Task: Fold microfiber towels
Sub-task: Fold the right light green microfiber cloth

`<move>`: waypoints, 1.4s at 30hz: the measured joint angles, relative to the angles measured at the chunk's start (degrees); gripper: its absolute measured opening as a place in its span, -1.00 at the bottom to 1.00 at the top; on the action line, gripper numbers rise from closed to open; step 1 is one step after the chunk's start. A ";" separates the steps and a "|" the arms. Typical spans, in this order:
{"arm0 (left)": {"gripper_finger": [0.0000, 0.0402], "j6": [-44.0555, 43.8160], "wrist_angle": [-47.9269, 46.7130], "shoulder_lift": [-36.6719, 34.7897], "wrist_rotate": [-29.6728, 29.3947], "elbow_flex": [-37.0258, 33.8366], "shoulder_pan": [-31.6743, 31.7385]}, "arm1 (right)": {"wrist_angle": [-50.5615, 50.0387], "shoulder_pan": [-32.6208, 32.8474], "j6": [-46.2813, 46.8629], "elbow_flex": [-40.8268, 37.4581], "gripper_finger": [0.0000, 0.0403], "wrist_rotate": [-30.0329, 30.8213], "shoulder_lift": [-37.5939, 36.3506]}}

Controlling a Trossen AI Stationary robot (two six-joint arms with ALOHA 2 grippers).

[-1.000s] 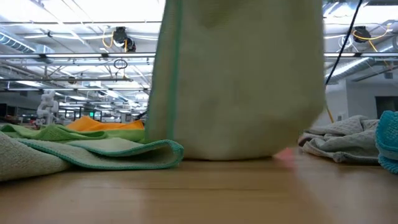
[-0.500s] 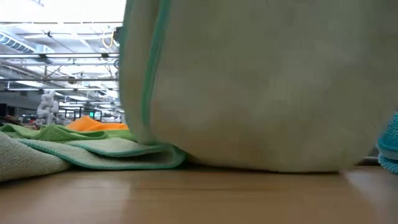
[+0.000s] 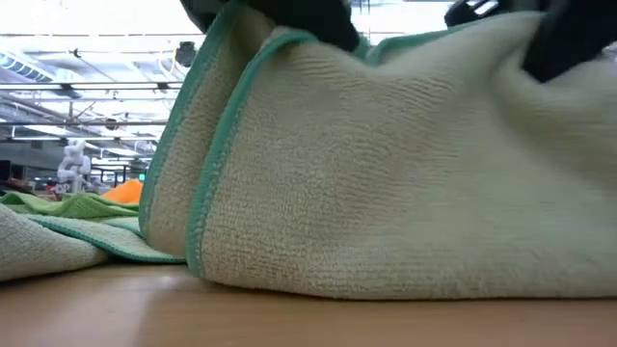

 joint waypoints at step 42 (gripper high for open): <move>-0.92 3.03 -2.60 -3.16 -7.35 -6.23 2.83 | -6.17 -6.46 -6.20 -0.04 -0.98 3.42 -0.77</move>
